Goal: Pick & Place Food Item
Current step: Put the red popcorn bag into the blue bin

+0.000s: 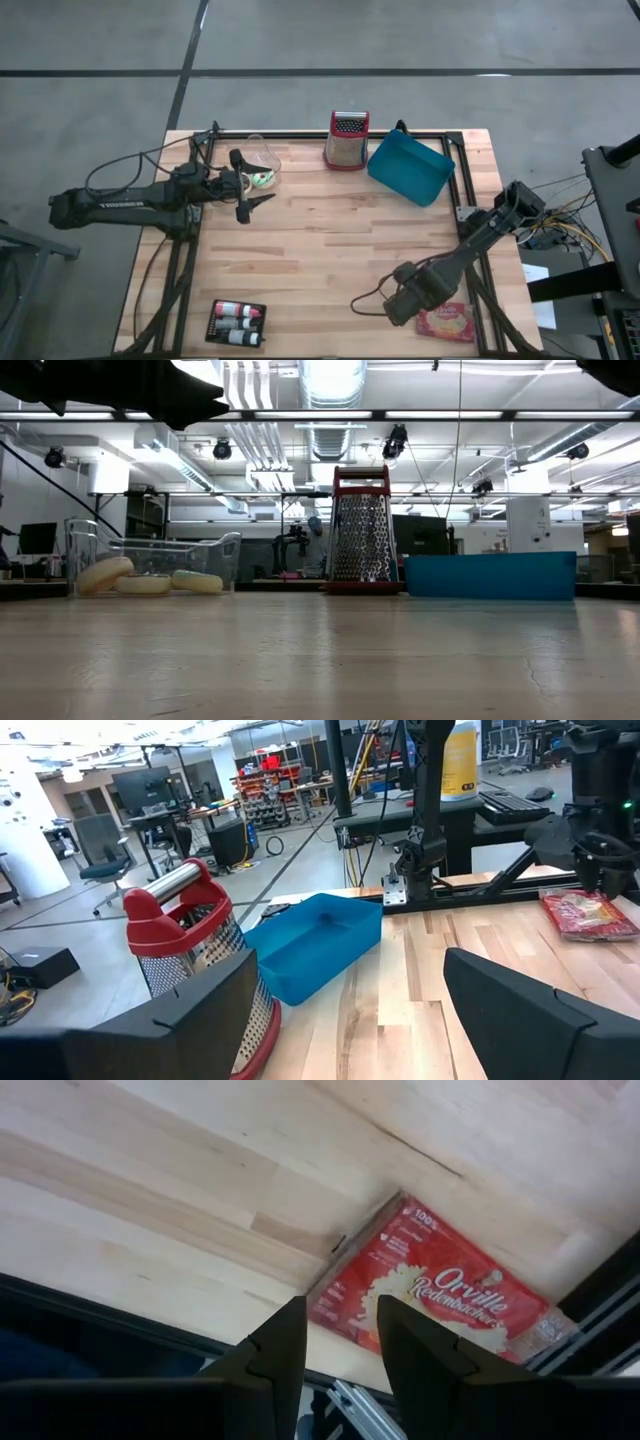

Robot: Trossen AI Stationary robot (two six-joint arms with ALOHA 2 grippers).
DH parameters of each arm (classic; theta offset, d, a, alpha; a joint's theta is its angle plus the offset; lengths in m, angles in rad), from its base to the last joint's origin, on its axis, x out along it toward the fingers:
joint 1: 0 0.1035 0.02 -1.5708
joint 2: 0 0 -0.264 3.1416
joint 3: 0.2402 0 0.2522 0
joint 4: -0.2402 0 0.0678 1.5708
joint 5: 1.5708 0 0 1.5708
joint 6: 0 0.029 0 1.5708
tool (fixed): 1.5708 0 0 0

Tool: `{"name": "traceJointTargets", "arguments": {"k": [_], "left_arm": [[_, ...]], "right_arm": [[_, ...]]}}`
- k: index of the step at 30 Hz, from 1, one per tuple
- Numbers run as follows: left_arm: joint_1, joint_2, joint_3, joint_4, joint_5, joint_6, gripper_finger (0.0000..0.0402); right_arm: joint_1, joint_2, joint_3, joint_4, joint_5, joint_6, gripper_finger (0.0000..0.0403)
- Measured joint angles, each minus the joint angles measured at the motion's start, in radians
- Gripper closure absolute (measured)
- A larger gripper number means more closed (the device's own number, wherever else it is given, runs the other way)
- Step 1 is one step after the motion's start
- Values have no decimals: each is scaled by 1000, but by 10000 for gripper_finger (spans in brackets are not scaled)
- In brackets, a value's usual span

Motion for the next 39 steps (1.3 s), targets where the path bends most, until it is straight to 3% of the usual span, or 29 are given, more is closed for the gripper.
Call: {"name": "traceJointTargets", "arguments": {"k": [15, 32, 39], "left_arm": [[0, 0, 0, 0, 3, 0, 76], [0, 0, 0, 0, 2, 0, 76], [0, 0, 0, 0, 2, 0, 76]], "right_arm": [[38, -1, -23, -14, 13, 109, 274], [88, -1, -62, -4, 65, 196, 94], [113, -1, -159, -8, 64, 199, 57]]}}
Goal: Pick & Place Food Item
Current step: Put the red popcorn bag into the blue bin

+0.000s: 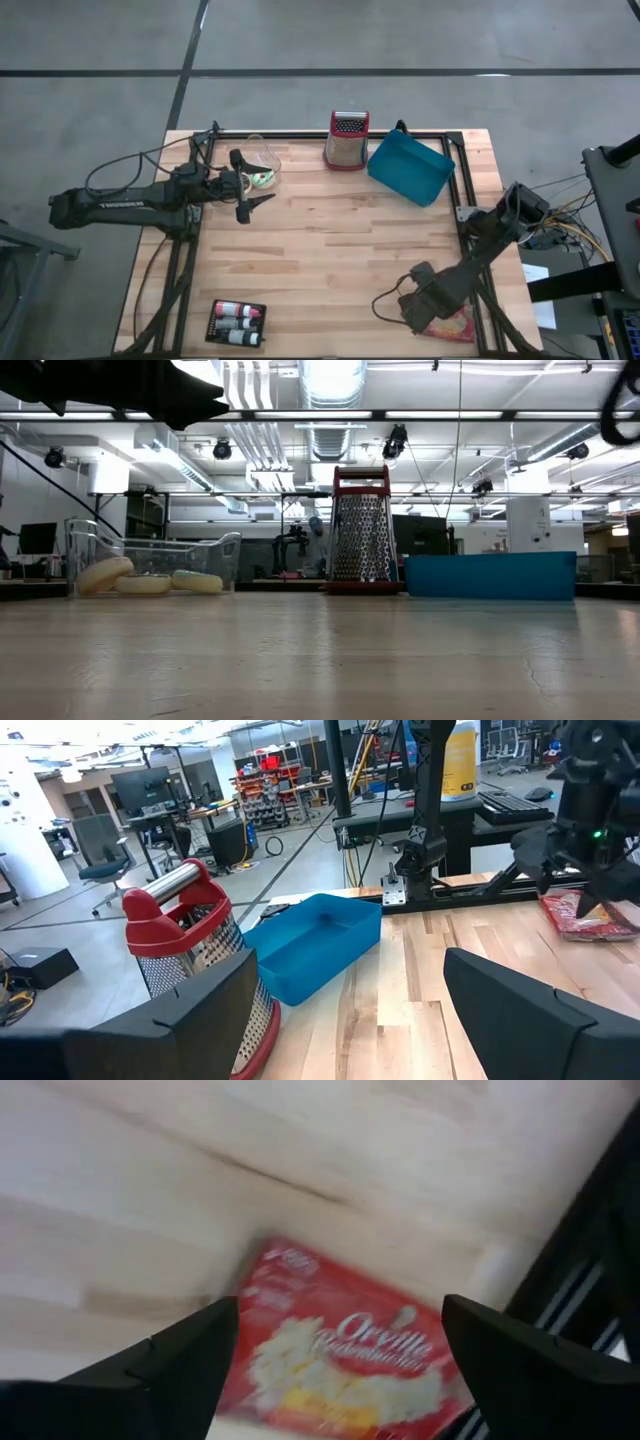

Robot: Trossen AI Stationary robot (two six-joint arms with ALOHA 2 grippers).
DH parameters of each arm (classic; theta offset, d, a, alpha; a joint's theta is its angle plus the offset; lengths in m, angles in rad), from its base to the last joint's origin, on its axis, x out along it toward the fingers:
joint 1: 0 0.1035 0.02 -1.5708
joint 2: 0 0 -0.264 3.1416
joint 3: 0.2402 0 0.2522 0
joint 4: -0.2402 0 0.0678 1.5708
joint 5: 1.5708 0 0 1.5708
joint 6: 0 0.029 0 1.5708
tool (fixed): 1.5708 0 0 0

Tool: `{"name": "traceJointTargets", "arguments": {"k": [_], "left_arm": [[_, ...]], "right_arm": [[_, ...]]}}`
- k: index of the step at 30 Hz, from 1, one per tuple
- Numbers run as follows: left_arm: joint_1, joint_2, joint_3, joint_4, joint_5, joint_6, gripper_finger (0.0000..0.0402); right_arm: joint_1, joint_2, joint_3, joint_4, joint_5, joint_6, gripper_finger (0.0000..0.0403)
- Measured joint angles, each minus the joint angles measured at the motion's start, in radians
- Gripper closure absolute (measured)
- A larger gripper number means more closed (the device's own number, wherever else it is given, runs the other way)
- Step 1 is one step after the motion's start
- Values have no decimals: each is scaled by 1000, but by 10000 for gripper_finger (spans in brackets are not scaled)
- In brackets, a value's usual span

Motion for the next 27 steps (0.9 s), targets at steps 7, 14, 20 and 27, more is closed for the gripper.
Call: {"name": "traceJointTargets", "arguments": {"k": [7, 14, 20, 27], "left_arm": [[0, 0, 0, 0, -1, 0, 76], [0, 0, 0, 0, -3, 0, 76], [0, 0, 0, 0, -2, 0, 76], [0, 0, 0, 0, -2, 0, 76]], "right_arm": [[7, 0, -114, 210, -3, 0, 59], [9, 0, -173, 272, -7, -4, 60], [9, 0, -216, 352, -6, -8, 67], [8, -4, -243, 413, -6, -9, 94]]}}
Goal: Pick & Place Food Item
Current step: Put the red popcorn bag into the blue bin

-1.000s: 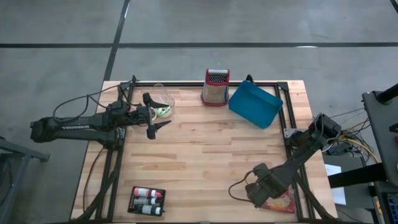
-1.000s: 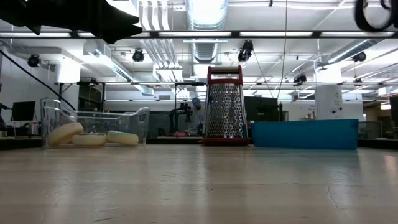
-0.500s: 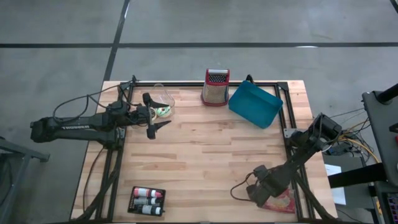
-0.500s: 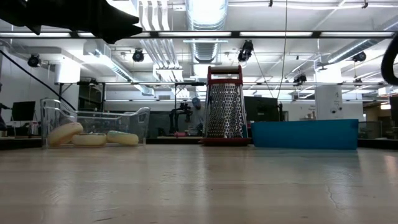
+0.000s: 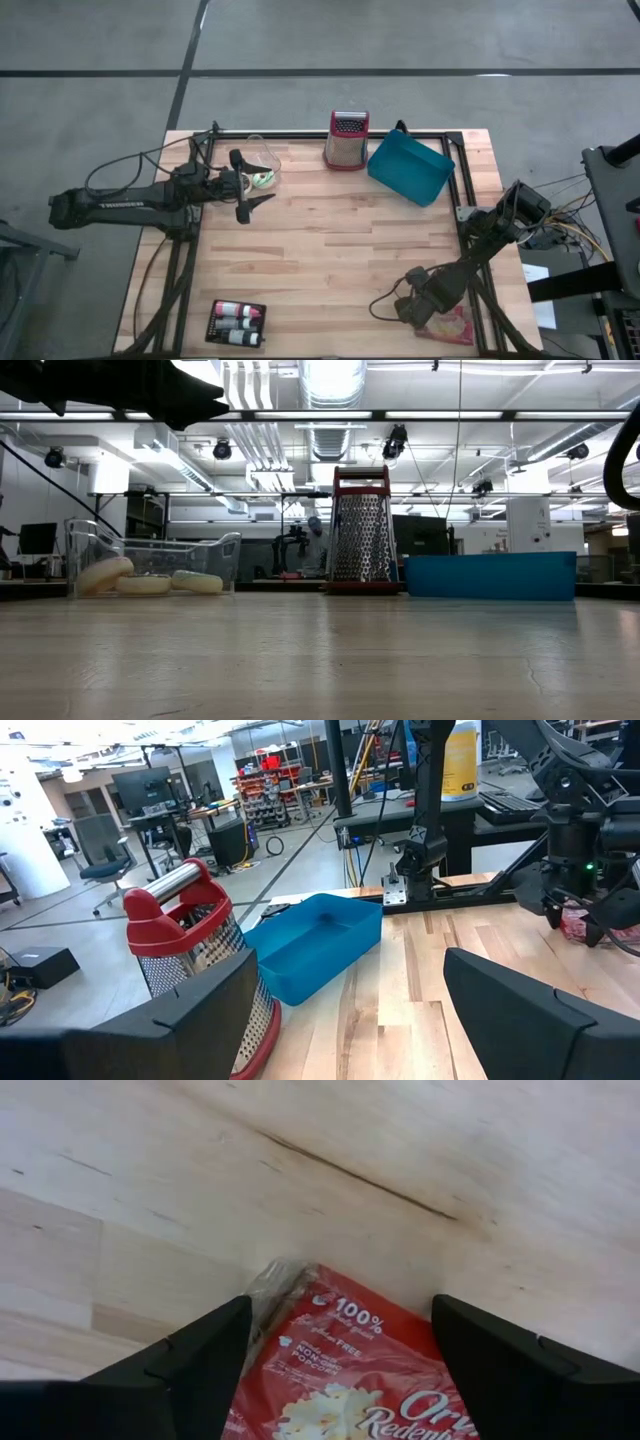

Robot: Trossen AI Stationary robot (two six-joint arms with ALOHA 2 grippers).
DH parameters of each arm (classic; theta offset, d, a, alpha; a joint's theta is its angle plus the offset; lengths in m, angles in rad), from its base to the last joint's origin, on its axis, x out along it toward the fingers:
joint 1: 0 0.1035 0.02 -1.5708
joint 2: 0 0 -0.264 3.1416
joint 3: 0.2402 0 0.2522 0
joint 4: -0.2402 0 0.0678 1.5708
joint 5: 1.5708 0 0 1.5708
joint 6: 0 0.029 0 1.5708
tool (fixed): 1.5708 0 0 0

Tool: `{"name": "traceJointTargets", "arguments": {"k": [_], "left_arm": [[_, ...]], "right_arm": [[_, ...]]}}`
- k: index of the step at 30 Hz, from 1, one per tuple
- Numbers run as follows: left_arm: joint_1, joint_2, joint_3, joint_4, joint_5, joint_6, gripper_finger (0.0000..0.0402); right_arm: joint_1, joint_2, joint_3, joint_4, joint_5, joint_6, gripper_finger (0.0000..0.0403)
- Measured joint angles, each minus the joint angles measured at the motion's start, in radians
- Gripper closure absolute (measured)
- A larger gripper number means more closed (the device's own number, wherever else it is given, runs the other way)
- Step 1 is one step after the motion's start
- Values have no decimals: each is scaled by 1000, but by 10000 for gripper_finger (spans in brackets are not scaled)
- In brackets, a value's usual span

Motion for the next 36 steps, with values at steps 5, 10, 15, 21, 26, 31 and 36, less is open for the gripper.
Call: {"name": "traceJointTargets", "arguments": {"k": [5, 10, 15, 21, 26, 31, 36], "left_arm": [[0, 0, 0, 0, 0, 0, 76], [0, 0, 0, 0, 3, 0, 76], [0, 0, 0, 0, 3, 0, 76], [0, 0, 0, 0, 3, 0, 76], [0, 0, 0, 0, 3, 0, 76], [0, 0, 0, 0, 3, 0, 76], [0, 0, 0, 0, 2, 0, 76]], "right_arm": [[0, 1, 0, 5, 1, 0, 132], [0, 2, -1, 4, 0, 0, 178], [0, 2, -2, 4, -1, 0, 223], [0, 2, -2, 4, -1, -2, 282], [0, 3, -2, 3, -2, -2, 328], [0, 3, -2, 2, -3, -10, 369], [0, 4, -2, 2, -3, -13, 391]]}}
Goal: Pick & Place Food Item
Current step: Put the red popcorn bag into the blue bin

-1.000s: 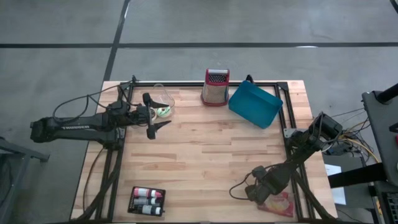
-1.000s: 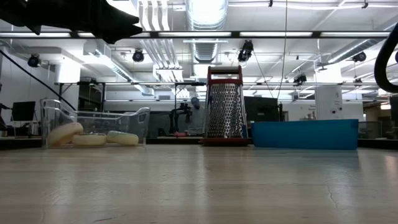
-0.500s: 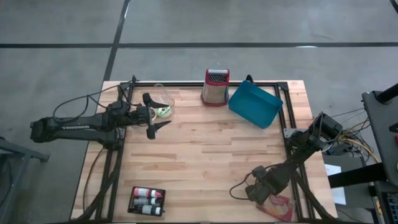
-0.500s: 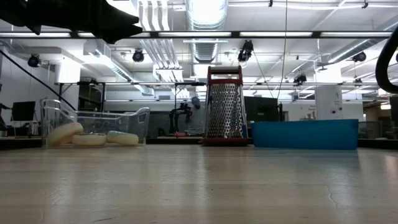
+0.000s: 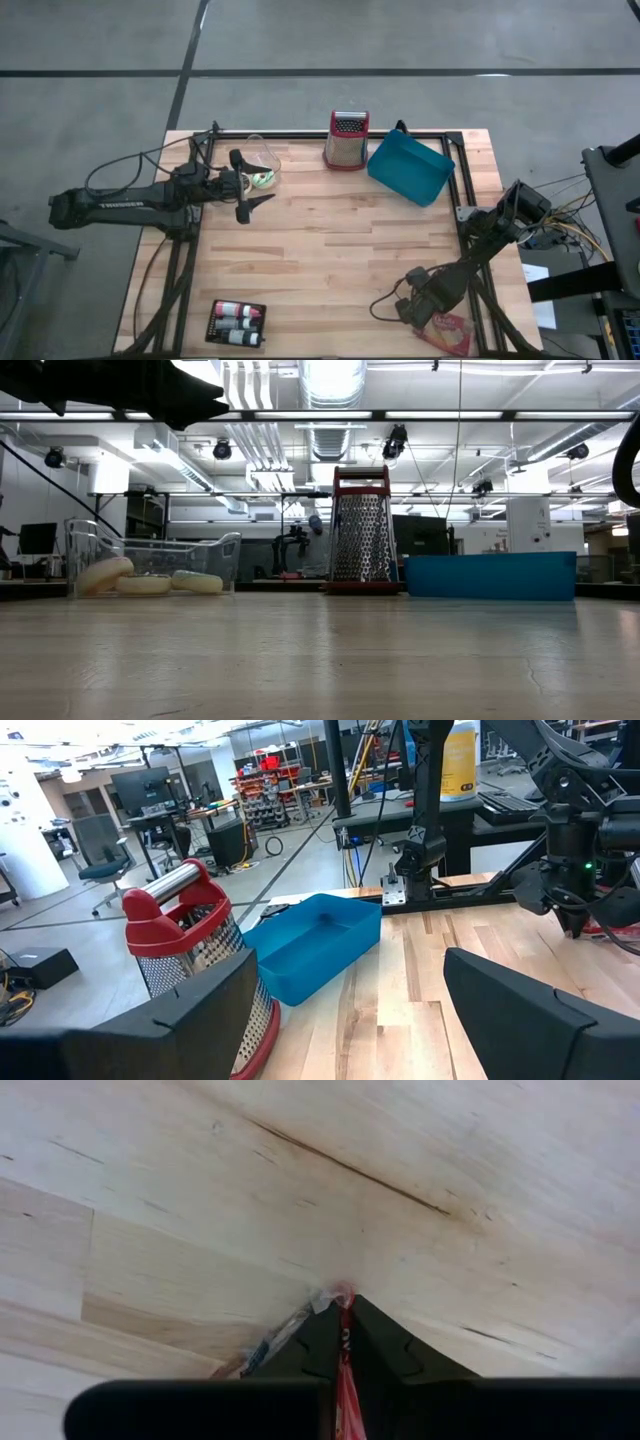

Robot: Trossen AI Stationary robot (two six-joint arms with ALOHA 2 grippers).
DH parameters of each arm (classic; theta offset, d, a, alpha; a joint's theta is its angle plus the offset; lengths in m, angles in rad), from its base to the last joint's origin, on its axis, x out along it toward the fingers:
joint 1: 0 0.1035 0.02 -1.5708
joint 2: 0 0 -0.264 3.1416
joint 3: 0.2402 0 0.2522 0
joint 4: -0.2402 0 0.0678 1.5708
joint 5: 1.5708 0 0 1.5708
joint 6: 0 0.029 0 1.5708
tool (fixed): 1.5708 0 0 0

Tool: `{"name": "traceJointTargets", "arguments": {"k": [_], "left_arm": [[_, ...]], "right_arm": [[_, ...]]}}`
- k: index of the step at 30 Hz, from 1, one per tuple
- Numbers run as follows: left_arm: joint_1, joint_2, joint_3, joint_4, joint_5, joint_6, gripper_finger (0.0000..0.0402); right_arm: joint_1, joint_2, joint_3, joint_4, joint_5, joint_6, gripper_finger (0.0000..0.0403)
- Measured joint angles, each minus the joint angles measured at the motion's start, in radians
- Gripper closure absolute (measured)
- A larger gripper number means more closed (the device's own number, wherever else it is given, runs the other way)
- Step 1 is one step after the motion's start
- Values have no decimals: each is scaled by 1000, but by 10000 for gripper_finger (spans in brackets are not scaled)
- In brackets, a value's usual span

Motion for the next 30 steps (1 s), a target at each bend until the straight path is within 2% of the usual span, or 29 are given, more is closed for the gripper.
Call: {"name": "traceJointTargets", "arguments": {"k": [13, 23, 30], "left_arm": [[0, 0, 0, 0, 0, 0, 76], [0, 0, 0, 0, -3, 0, 76], [0, 0, 0, 0, -2, 0, 76]], "right_arm": [[0, -2, 19, -25, 12, -2, 392], [-1, -9, 207, -328, 133, -21, 393], [-2, -11, 341, -535, 294, -22, 393]]}}
